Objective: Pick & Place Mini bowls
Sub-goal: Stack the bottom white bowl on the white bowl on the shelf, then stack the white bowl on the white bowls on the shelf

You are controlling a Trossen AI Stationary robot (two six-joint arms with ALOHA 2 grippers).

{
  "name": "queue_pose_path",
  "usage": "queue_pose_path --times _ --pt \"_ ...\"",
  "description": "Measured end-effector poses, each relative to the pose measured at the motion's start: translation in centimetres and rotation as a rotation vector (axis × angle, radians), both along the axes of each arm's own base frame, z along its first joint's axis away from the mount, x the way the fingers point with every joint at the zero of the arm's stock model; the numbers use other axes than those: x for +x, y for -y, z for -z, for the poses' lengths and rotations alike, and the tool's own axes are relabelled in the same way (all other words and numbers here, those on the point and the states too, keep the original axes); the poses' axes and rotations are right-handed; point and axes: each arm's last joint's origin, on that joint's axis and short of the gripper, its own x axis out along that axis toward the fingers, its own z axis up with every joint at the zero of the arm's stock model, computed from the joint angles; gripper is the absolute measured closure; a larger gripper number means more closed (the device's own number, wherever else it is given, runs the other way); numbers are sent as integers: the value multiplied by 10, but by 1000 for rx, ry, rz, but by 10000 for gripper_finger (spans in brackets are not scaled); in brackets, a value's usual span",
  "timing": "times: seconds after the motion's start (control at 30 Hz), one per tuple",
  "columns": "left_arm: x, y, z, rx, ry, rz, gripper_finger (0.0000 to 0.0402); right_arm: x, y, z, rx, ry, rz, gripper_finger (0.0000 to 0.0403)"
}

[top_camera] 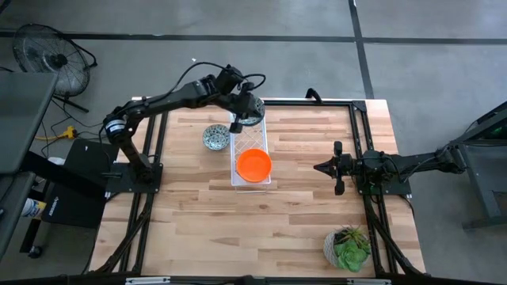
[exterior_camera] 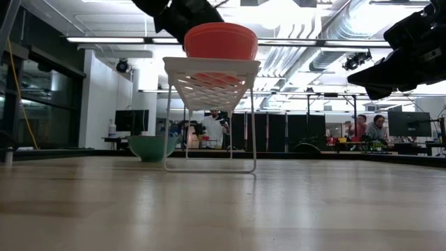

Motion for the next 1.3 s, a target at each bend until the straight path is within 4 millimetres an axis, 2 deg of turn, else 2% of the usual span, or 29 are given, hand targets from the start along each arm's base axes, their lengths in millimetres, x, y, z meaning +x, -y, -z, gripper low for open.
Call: queue_pose_path --times 0.1,0.43,0.57,0.73,0.87,1.1,1.3 --pt "0 -1 6 -17 -35 -8 401 0 0 0 0 0 0 402" --pt "0 -2 4 15 -33 -32 401 0 0 0 0 0 0 402" --pt "-9 2 -10 55 -10 -41 402 0 0 0 0 0 0 402" --pt "-28 10 -25 119 -60 -76 402 0 0 0 0 0 0 402" --pt "-51 14 -33 168 -161 -137 401 0 0 0 0 0 0 402" --pt "-90 2 -33 104 -323 -245 402 0 0 0 0 0 0 402" --pt "-112 -13 -27 51 -430 -345 402 0 0 0 0 0 0 402"
